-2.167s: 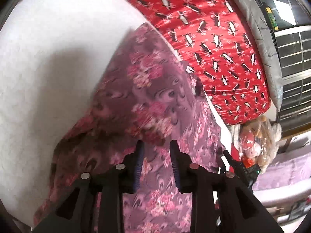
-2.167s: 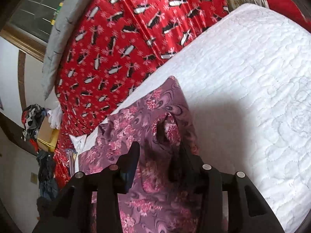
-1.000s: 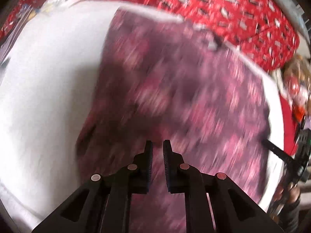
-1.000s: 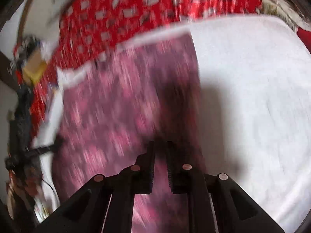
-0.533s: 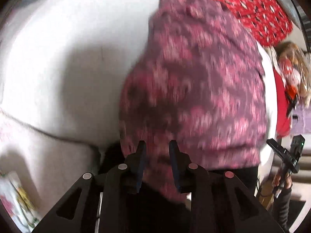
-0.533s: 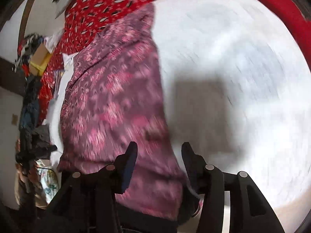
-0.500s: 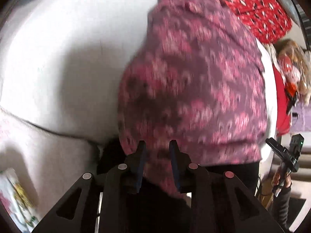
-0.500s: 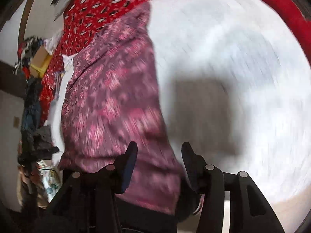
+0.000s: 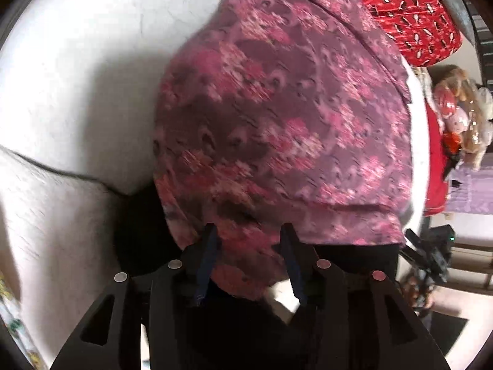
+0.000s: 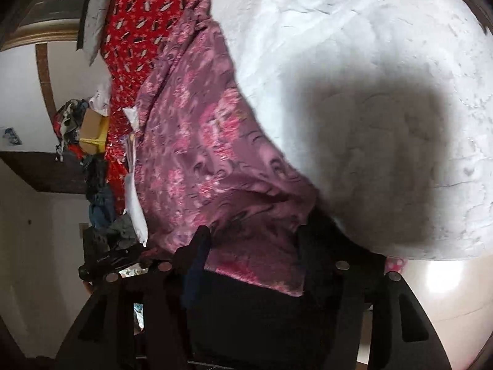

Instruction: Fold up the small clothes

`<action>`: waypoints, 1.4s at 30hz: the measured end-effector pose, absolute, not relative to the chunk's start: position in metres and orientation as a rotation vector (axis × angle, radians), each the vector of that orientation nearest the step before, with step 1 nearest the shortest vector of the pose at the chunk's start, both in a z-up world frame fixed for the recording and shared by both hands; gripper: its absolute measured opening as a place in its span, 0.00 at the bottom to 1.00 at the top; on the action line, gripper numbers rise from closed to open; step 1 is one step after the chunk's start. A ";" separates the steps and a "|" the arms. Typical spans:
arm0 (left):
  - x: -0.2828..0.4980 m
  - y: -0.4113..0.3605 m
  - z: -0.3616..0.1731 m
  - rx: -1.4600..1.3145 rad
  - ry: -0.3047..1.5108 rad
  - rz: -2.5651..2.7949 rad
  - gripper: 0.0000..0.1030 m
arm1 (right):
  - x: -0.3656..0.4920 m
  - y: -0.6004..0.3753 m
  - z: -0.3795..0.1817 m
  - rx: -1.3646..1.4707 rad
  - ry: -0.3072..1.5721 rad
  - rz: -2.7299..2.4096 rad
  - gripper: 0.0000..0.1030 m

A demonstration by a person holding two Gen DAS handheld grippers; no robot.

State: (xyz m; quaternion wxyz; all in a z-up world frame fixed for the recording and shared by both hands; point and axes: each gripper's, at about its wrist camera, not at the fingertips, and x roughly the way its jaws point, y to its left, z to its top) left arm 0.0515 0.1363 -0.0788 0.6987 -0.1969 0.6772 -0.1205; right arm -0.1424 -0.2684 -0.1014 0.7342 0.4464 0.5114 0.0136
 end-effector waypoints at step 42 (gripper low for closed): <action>0.042 0.122 -0.071 -0.418 1.620 -0.076 0.44 | -0.113 -0.245 -0.044 0.803 0.965 0.148 0.06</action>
